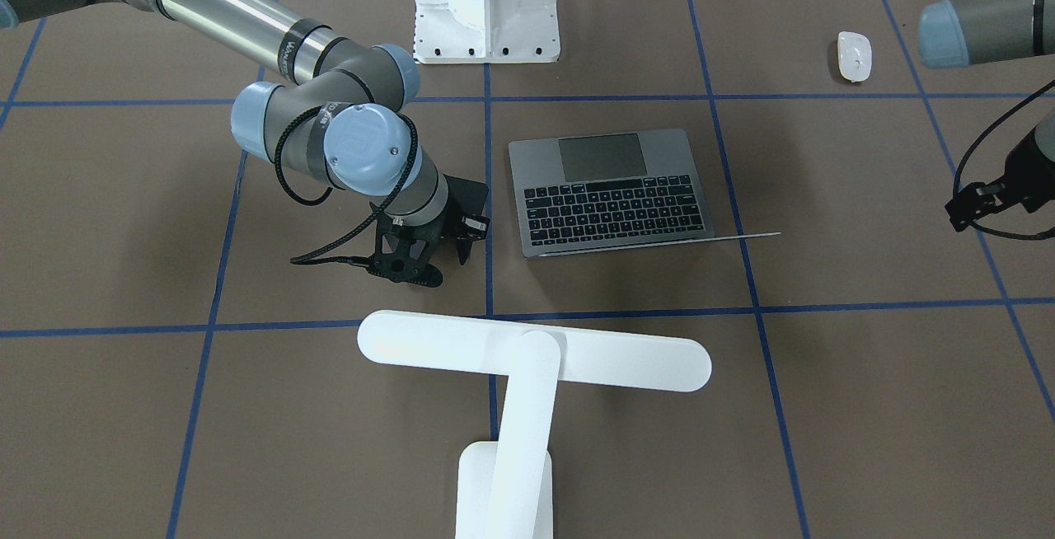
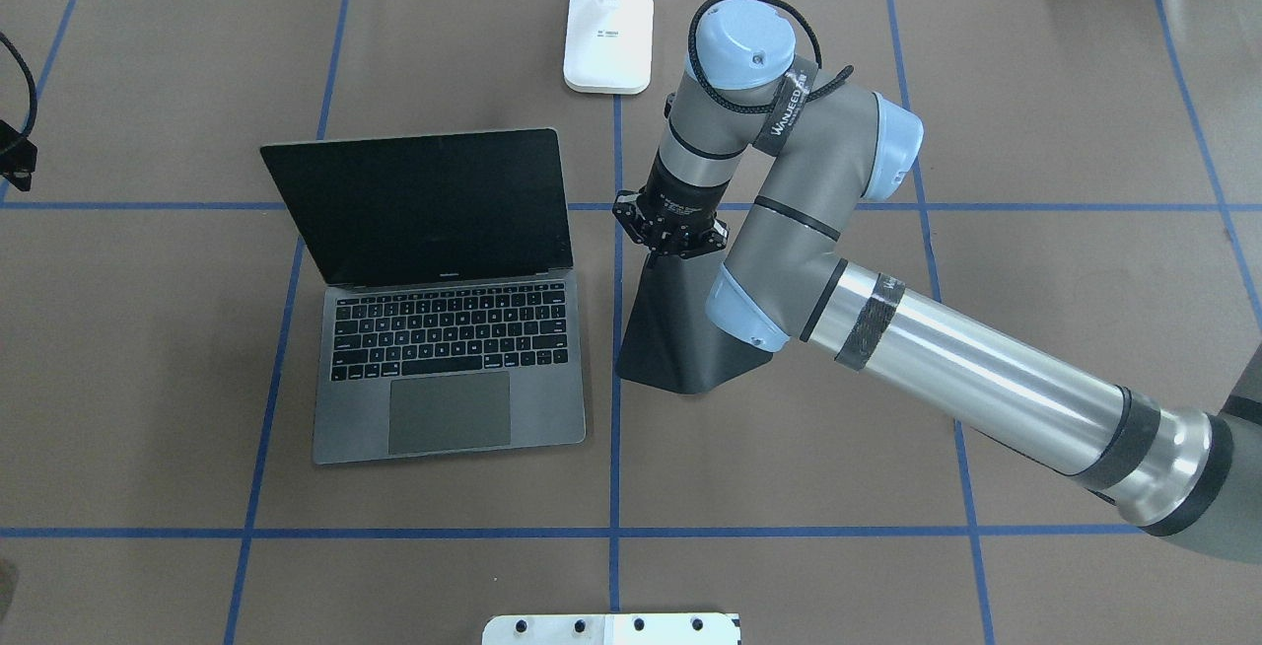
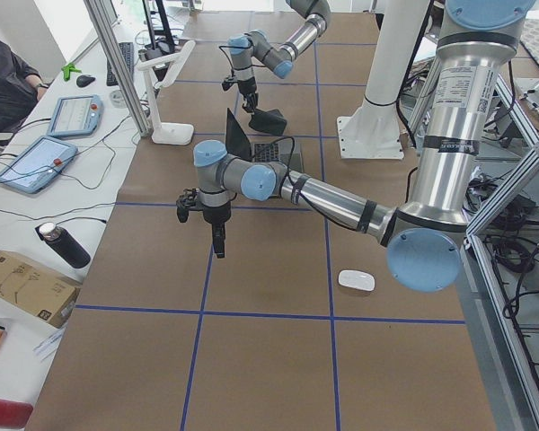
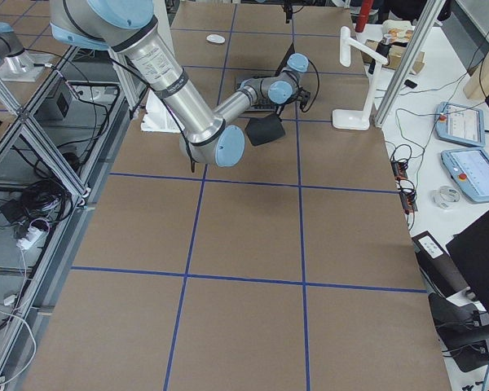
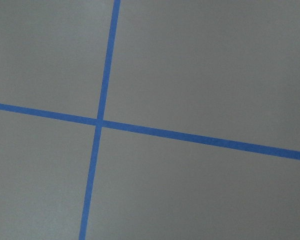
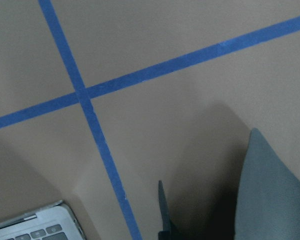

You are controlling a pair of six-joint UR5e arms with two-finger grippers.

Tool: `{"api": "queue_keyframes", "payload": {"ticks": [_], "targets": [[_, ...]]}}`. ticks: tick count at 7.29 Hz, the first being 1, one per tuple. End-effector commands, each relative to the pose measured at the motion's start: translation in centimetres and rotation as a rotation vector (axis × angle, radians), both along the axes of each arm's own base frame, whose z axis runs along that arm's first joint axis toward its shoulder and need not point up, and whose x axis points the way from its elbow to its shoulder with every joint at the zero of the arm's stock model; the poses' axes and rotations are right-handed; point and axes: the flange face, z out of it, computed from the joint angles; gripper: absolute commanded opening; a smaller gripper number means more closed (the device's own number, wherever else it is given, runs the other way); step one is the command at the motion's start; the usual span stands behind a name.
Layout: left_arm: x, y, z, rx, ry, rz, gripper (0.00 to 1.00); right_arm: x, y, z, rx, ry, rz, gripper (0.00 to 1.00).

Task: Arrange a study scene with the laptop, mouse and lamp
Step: 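Lower the dark grey mouse pad beside the laptop with the right gripper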

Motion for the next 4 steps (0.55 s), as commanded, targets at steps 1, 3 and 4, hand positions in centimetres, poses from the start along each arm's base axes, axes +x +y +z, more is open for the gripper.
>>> {"api": "queue_keyframes", "payload": {"ticks": [1, 3, 4], "targets": [[-0.2, -0.06, -0.01, -0.001, 0.0, -0.004, 1.0, -0.02, 0.05, 0.14, 0.025, -0.026, -0.002, 0.0], [-0.2, -0.06, -0.01, -0.001, 0.0, -0.004, 1.0, 0.16, -0.11, 0.82, 0.014, -0.017, 0.003, 0.0], [-0.18, -0.11, -0.11, 0.002, 0.001, -0.004, 1.0, 0.25, -0.19, 0.92, 0.013, -0.017, 0.006, 0.16]]}}
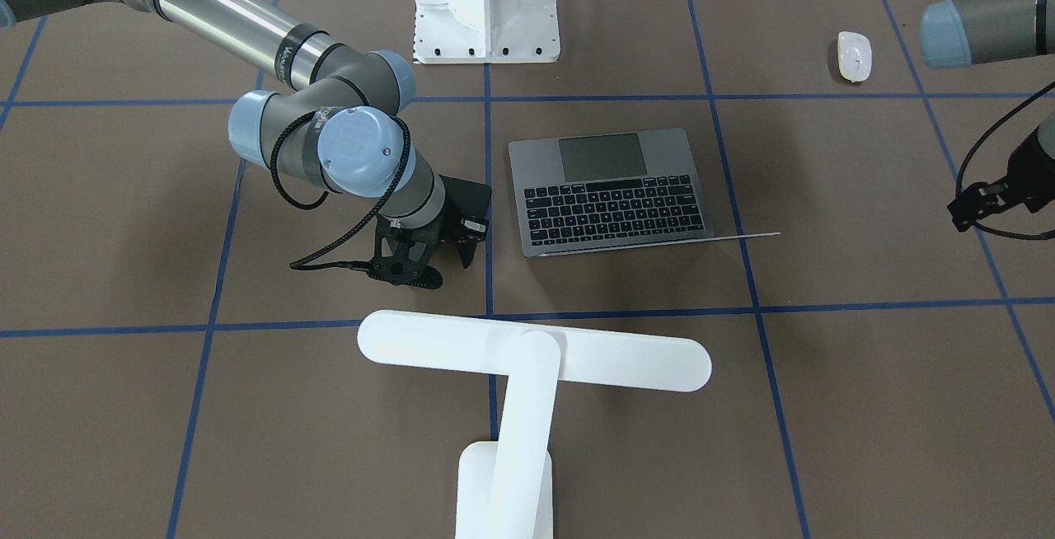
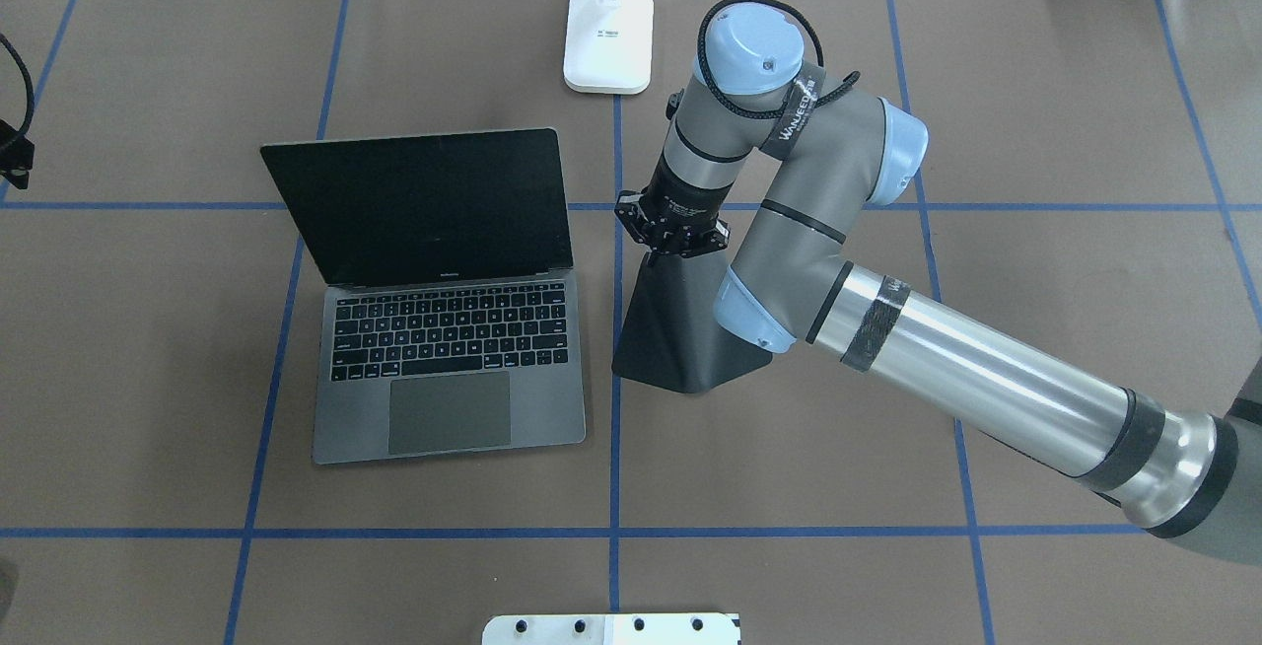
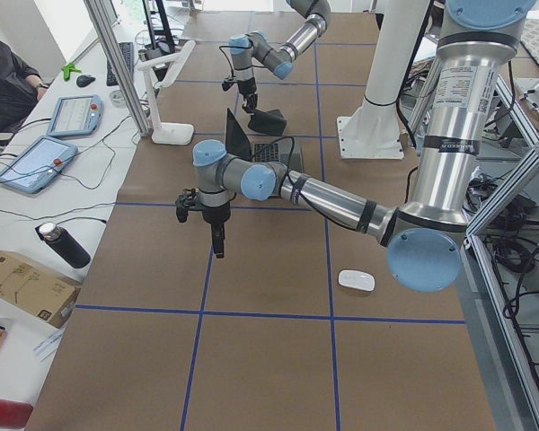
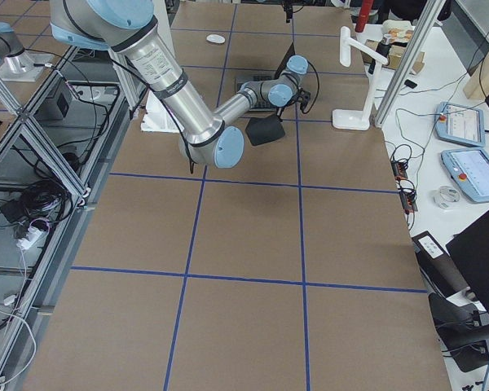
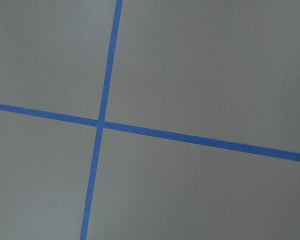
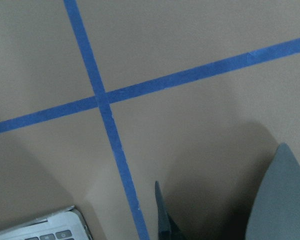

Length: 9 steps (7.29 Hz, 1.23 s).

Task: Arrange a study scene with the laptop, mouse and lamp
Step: 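Lower the dark grey mouse pad beside the laptop with the right gripper, then open the right gripper and release the mouse pad flat on the table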

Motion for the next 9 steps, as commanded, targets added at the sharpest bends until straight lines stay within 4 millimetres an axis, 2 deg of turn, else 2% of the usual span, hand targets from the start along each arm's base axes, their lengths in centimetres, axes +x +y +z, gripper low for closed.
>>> {"api": "queue_keyframes", "payload": {"ticks": [1, 9], "targets": [[0.0, 0.0, -0.1, 0.0, 0.0, -0.001, 1.0, 0.2, -0.2, 0.1, -0.003, 0.0, 0.006, 0.98], [0.0, -0.1, -0.3, 0.005, 0.002, -0.001, 1.0, 3.5, -3.4, -0.3, 0.005, -0.006, 0.064, 0.99]]}}
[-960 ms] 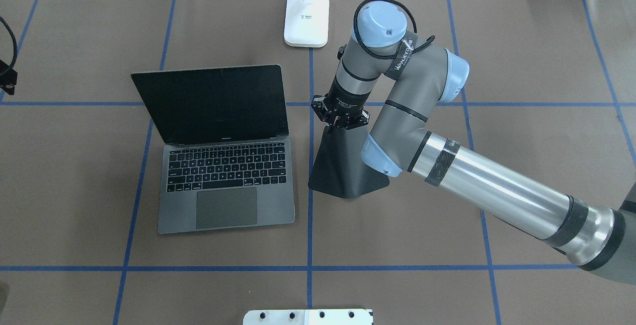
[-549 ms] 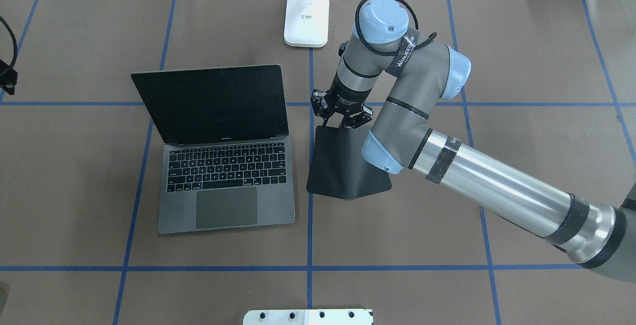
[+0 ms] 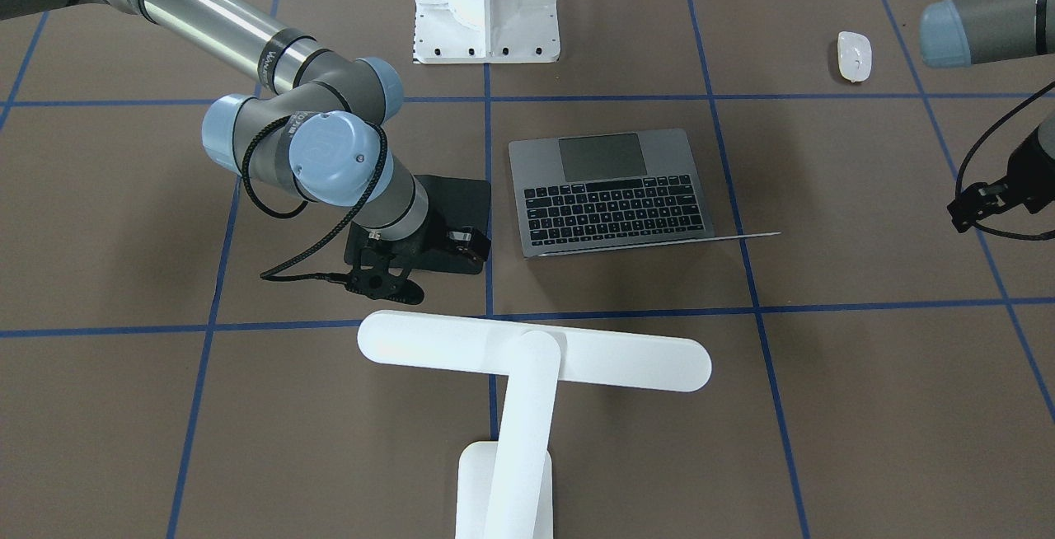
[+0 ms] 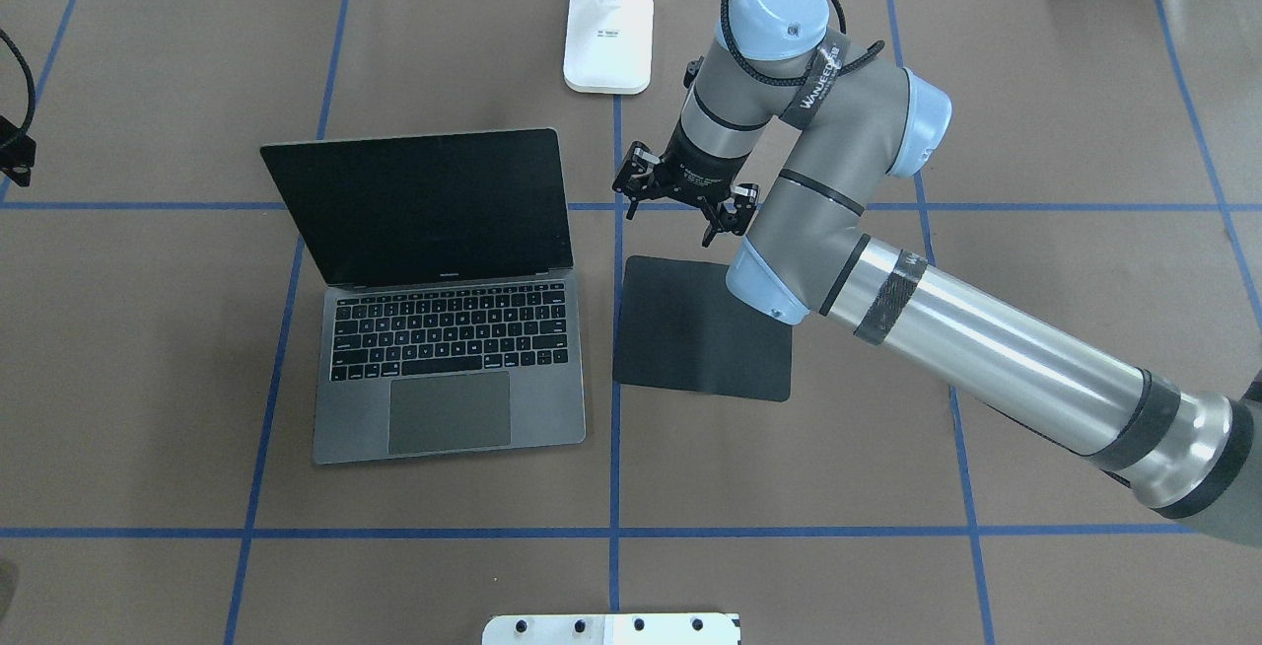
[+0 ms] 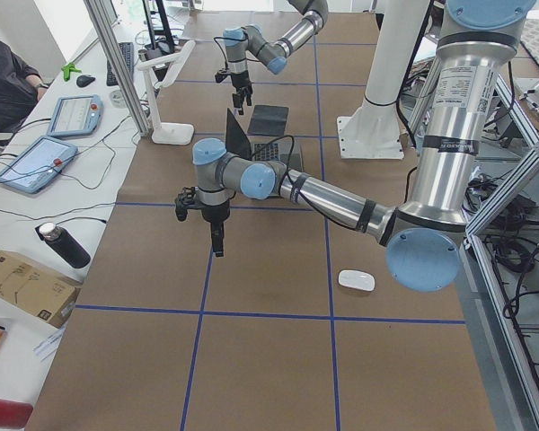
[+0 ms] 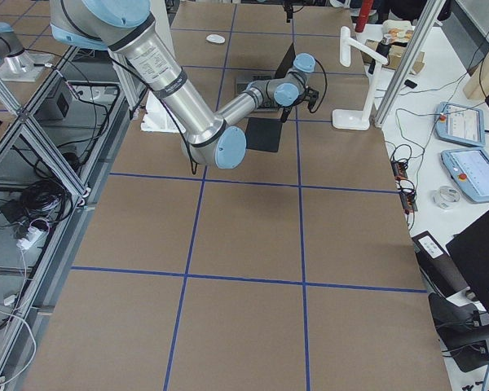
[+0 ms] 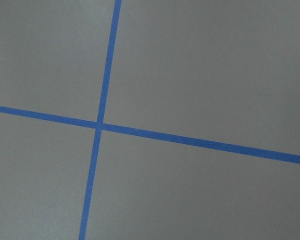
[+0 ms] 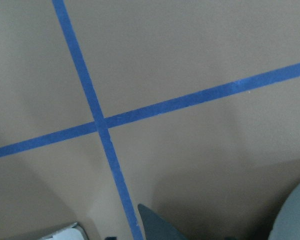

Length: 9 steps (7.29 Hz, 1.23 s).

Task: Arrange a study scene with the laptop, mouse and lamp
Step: 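Open the right gripper and release the mouse pad flat on the table, then raise and withdraw the right gripper away from the mouse pad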

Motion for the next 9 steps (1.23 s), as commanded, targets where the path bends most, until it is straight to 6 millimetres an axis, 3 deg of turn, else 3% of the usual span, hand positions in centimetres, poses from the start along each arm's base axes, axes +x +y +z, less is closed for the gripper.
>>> {"api": "queue_keyframes", "payload": {"ticks": [1, 2, 4, 5, 6, 7, 9], "targets": [[0.0, -0.1, -0.1, 0.002, 0.0, 0.001, 1.0, 0.9, -0.8, 0.0, 0.005, -0.001, 0.014, 0.99], [-0.1, 0.0, 0.0, 0.0, 0.0, 0.0, 1.0, 1.8, -1.5, 0.0, 0.008, -0.001, 0.025, 0.99], [-0.8, 0.1, 0.4, 0.039, -0.005, 0.059, 1.0, 5.9, -3.2, 0.9, 0.019, -0.01, 0.049, 0.99], [-3.5, 1.0, 2.4, 0.075, -0.02, 0.137, 1.0, 9.2, -2.8, 3.0, 0.053, -0.014, 0.051, 0.99], [-5.0, 1.0, 2.7, 0.111, -0.025, 0.184, 1.0, 12.4, -2.6, 5.8, 0.076, -0.009, 0.043, 0.99], [-5.4, 2.4, 3.7, 0.099, -0.029, 0.191, 1.0, 15.6, -3.0, 7.9, 0.077, -0.011, 0.048, 0.99], [-5.4, 4.5, 2.9, 0.108, 0.037, 0.217, 1.0, 18.7, -0.6, 11.9, 0.097, 0.002, 0.026, 0.99]]}}
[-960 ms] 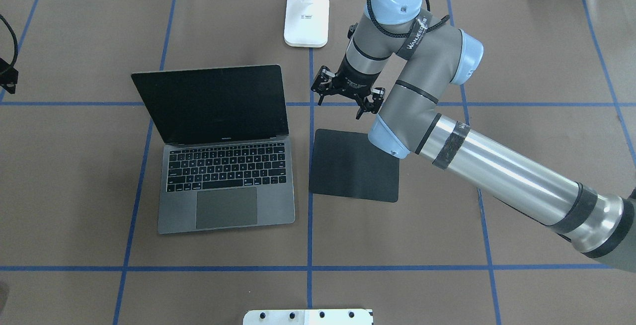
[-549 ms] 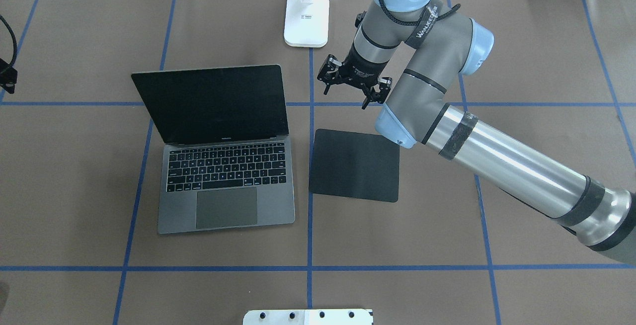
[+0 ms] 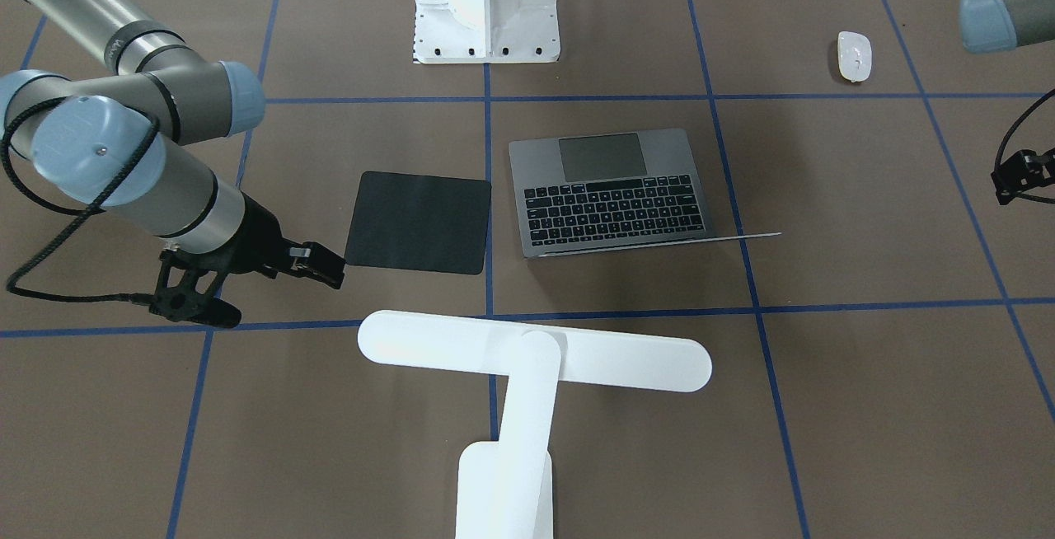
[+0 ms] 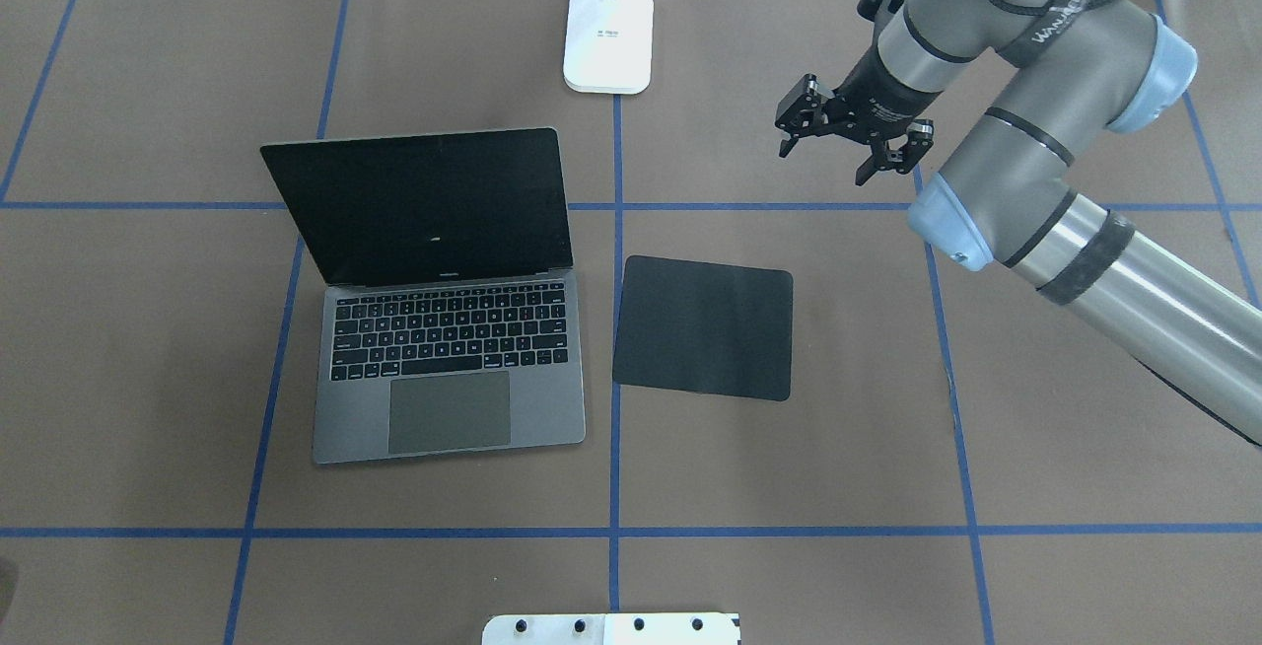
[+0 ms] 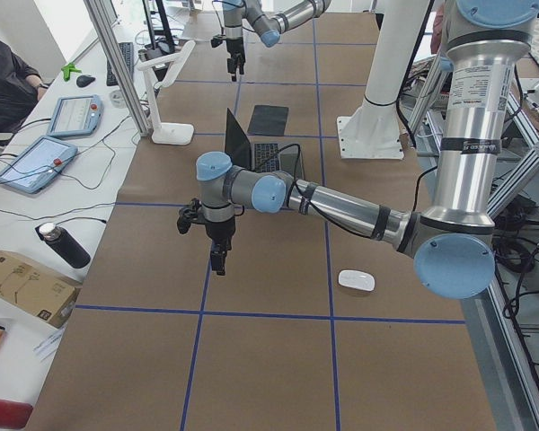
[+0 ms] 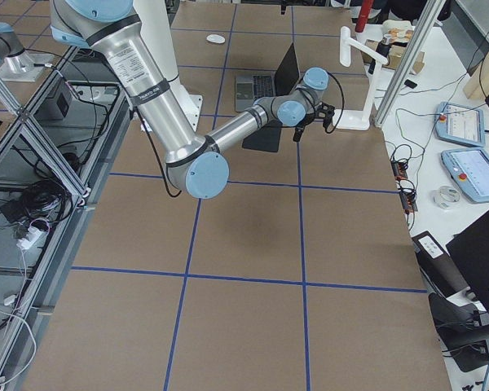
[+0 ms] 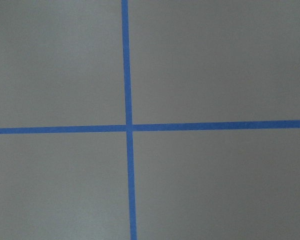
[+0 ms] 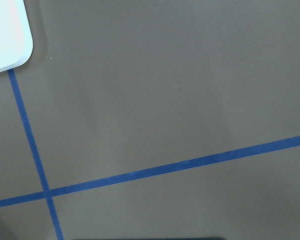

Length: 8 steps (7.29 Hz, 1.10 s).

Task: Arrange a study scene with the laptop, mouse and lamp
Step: 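Raise and withdraw the right gripper away from the mouse pad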

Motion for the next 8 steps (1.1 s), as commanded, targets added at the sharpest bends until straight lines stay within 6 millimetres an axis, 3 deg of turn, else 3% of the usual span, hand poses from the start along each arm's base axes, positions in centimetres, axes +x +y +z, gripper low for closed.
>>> {"api": "queue_keyframes", "payload": {"ticks": [1, 2, 4, 6, 8], "targets": [[-0.9, 4.7, -0.8, 0.015, 0.058, 0.035, 1.0, 3.2, 2.1, 3.4, 0.027, 0.031, -0.038, 1.0], [-1.8, 8.1, -0.8, 0.05, 0.068, 0.057, 1.0, 5.0, 2.6, 3.5, 0.045, 0.094, -0.087, 0.99], [-3.3, 13.9, 3.2, 0.137, 0.094, 0.057, 1.0, 10.0, 4.2, 4.1, 0.113, 0.225, -0.187, 1.0], [-3.9, 17.1, 4.9, 0.148, 0.12, 0.069, 1.0, 15.4, 7.4, 8.3, 0.174, 0.247, -0.25, 1.0], [-3.6, 18.8, 5.1, 0.113, 0.187, 0.035, 1.0, 21.4, 9.5, 12.6, 0.216, 0.258, -0.289, 1.0]]}}
